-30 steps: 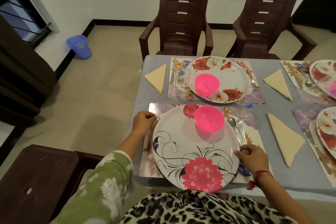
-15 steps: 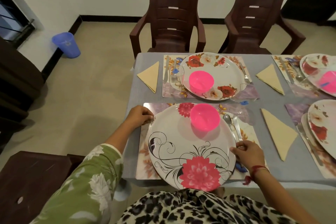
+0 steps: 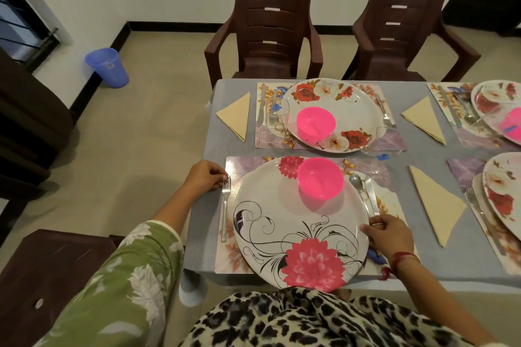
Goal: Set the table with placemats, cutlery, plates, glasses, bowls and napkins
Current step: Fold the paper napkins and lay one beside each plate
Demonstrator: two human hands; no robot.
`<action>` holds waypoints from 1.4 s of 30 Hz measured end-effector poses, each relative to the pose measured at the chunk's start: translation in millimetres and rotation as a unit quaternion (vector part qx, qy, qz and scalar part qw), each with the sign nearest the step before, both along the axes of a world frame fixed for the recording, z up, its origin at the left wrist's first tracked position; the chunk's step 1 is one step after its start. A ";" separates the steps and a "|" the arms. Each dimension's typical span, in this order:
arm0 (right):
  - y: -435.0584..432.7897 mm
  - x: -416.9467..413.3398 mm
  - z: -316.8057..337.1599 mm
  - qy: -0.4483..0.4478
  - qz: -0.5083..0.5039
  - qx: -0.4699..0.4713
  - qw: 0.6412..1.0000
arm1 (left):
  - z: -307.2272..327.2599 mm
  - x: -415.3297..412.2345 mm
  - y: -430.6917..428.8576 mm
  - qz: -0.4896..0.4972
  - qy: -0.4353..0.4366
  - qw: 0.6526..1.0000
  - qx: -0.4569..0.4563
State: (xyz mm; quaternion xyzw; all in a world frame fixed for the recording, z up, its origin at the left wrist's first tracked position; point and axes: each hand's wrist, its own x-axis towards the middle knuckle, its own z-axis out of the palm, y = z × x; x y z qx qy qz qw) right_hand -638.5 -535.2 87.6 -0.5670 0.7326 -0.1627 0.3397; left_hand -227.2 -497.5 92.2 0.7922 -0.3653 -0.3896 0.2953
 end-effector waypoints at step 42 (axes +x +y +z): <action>-24.1 -4.4 -9.3 0.093 0.052 -0.088 0.990 | 7.7 -73.3 66.6 0.065 -0.158 0.984 -0.049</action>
